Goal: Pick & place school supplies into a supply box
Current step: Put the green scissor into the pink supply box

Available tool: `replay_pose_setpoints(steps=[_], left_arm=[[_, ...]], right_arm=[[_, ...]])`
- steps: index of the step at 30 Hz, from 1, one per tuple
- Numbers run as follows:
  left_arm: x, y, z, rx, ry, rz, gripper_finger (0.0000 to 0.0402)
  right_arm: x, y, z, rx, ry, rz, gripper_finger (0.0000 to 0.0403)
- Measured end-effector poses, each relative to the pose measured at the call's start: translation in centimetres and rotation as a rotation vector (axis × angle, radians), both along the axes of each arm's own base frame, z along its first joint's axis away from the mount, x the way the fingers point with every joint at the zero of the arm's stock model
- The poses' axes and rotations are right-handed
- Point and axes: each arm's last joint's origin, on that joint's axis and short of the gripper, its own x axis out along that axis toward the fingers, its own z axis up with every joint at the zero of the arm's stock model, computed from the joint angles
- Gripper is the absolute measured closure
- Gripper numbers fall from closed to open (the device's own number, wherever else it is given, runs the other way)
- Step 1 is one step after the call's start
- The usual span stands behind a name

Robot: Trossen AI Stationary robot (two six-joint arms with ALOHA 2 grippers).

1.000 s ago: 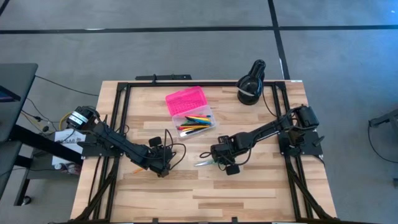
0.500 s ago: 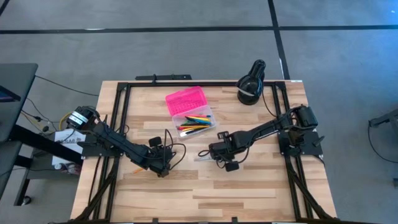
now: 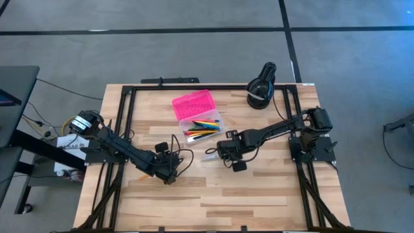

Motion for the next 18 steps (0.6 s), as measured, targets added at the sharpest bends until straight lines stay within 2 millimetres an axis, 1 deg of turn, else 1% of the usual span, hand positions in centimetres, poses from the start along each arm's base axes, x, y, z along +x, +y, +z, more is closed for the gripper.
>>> replay_pose_setpoints(steps=[5, 8, 10, 12, 18], left_arm=[[0.0, 0.0, 0.0, 0.001, 0.002, -0.003, 0.0233], [0.0, 0.0, 0.0, 0.001, 0.002, -0.004, 0.0233], [0.0, 0.0, 0.0, 0.001, 0.002, -0.004, 0.0233], [0.0, 0.0, 0.0, 0.002, 0.002, -0.005, 0.0233], [0.0, 0.0, 0.0, 0.005, 0.005, -0.012, 0.0233]], right_arm=[[0.0, -1.0, 1.1, -0.003, -0.021, -0.034, 0.0326], [0.7, -1.8, 1.8, -0.016, -0.055, -0.059, 0.0326], [0.9, -2.5, 2.3, -0.017, -0.065, -0.077, 0.0326], [1.6, -3.3, 3.0, -0.016, -0.116, -0.095, 0.0326], [2.7, -6.0, 4.5, -0.025, -0.199, -0.143, 0.0326]])
